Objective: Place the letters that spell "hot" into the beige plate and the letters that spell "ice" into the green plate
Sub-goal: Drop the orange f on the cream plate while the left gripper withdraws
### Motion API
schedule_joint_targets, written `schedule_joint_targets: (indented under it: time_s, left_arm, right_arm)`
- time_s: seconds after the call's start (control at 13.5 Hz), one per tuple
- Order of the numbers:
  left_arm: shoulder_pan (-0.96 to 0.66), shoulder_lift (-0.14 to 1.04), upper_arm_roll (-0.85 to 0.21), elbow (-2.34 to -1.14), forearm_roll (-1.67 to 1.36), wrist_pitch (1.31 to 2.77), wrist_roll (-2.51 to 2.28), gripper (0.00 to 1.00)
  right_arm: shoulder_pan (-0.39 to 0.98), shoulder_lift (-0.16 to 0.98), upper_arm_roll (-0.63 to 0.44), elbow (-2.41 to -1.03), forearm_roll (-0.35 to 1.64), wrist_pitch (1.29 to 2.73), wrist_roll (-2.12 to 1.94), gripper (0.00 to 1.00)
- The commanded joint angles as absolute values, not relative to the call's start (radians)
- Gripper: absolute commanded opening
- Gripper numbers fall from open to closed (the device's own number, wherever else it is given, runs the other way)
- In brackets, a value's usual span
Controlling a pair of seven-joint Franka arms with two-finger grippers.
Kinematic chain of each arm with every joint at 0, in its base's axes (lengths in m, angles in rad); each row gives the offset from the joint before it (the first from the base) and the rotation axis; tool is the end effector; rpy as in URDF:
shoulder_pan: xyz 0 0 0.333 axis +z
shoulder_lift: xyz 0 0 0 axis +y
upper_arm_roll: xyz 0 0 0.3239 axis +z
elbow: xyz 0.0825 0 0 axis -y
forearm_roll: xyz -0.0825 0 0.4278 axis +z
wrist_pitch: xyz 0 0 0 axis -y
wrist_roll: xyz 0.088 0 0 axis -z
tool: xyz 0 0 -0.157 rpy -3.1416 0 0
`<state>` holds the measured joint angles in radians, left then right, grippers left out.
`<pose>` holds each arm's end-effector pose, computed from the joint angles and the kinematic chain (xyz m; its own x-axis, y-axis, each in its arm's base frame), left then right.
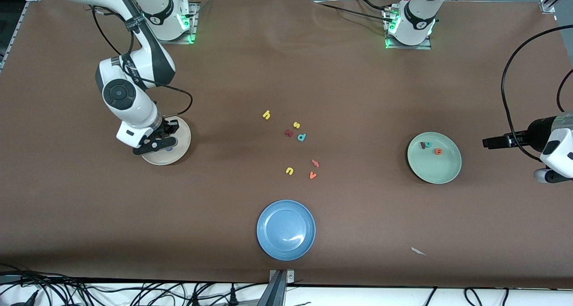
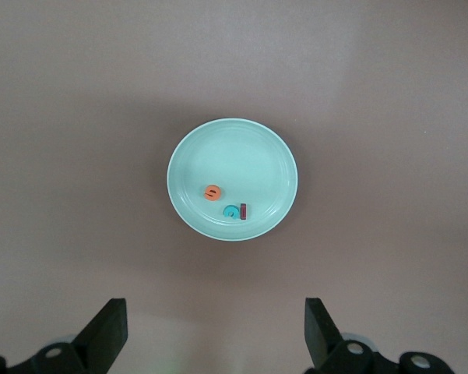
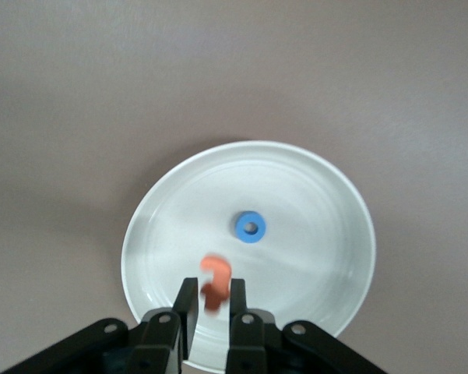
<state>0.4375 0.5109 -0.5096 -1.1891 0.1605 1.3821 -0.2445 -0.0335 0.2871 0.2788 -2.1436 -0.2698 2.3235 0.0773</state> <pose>0.6945 0.0471 0.4560 0.9434 0.1950 -0.2683 0.2068 -0.9783 0.0162 0.5710 0.1328 0.1912 0.9356 0.3413 -0.0903 0.3499 -0.9306 0.1077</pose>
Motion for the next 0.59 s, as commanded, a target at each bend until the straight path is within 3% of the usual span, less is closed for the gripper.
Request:
schedule_joint_targets:
  time_s: [0.0, 0.3, 0.52]
  left_arm:
    - [0.407, 0.515, -0.505, -1.161, 0.183, 1.362, -0.232, 1.0]
    - [0.31, 0.517, -0.399, -1.114, 0.176, 1.364, -0.233, 1.0]
    - [0.284, 0.515, -0.365, -1.112, 0.143, 1.365, -0.232, 0.99]
  right_arm:
    - [-0.034, 0.242, 0.282, -2.192, -0.247, 2.353, 0.077, 0.84]
    - [-0.032, 0.247, 0.291, -2.186, -0.152, 2.352, 0.092, 0.87]
    - [-0.026, 0.27, 0.389, -2.168, -0.127, 2.365, 0.289, 0.87]
